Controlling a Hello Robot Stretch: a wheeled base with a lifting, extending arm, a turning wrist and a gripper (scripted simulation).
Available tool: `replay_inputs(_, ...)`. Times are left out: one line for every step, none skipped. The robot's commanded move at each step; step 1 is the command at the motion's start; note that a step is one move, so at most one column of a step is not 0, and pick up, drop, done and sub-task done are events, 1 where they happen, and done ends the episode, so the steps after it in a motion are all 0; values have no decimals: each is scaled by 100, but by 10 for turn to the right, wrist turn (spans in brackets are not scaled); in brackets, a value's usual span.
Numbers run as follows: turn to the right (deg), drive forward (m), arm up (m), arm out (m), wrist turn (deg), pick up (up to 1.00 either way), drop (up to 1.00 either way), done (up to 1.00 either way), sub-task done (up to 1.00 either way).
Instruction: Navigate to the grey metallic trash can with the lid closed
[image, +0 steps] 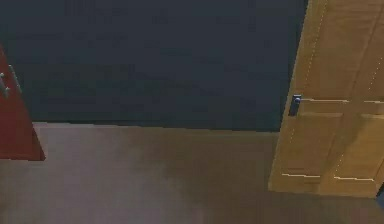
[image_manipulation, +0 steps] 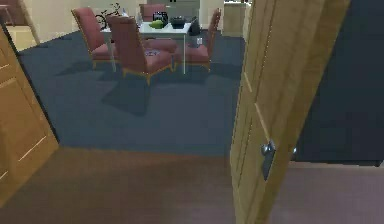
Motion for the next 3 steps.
replay_inputs(330, 0, 0, 0, 0, 0, 0, 0, 0)
replay_inputs(0, 55, 0, 0, 0, 0, 0, 0, 0)
replay_inputs(450, 0, 0, 0, 0, 0, 0, 0, 0)
